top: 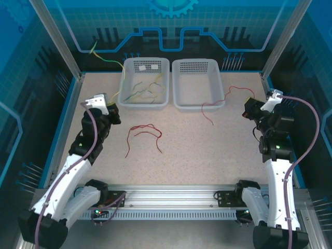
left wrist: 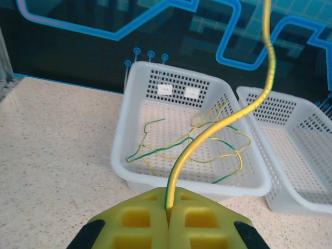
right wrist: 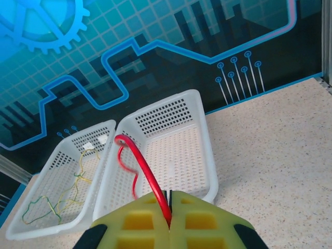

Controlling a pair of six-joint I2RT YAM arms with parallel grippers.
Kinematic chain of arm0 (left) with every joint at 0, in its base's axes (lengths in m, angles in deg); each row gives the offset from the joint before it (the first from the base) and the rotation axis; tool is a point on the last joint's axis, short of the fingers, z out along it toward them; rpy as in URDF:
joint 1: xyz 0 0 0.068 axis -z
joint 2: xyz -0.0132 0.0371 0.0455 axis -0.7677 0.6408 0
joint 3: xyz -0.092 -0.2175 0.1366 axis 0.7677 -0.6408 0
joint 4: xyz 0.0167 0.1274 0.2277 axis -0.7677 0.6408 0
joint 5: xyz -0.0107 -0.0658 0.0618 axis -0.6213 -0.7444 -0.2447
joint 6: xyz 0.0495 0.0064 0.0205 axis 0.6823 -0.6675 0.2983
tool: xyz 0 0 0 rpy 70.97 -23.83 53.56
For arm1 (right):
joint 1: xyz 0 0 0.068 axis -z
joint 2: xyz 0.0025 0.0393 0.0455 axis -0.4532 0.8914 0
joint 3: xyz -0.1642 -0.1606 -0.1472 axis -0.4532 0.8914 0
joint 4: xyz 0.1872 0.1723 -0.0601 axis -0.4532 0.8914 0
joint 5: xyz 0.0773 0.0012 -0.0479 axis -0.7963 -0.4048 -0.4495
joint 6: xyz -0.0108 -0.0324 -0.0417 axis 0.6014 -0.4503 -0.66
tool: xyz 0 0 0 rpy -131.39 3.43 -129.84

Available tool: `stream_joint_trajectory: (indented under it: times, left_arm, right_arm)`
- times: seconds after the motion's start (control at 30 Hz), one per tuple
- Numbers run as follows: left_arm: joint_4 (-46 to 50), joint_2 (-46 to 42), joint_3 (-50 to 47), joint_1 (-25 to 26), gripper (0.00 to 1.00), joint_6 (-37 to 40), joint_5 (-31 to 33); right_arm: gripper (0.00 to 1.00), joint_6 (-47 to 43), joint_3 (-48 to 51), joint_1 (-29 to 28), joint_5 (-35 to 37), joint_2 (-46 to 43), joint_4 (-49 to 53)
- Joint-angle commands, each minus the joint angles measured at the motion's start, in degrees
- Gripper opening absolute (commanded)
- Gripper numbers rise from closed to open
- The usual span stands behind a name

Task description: Untangle the cables

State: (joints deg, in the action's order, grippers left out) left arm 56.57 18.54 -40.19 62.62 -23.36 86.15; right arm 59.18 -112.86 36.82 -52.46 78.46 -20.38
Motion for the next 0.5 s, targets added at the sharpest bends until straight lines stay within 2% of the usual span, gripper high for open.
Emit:
stream_joint_trajectory:
  times: [0.0,0.17,0.3,0.47]
  left_arm:
    - [-1.46,3.91,3.18,-0.25,0.0,1.2,-2.55]
    - [0.2,14.04,9.21,-0.25,0.0,2.86,-3.68]
    - [3.89,23.15,14.91,-0.25,0.0,2.65,-3.22]
    - [9.47,34.61,22.61,-0.25,0.0,2.18,-5.59]
  right_arm:
    - [0.0,-0.55,0.63,-1.06,-0.96,-0.11,-1.3]
    - [0.0,-0.63,0.71,-1.89,-0.82,-0.95,-1.2]
    - [0.0,-0.51,0.71,-1.91,-0.42,-2.53,-0.8]
    - [0.0,-0.99,0.71,-2.0,0.37,-4.87,0.18]
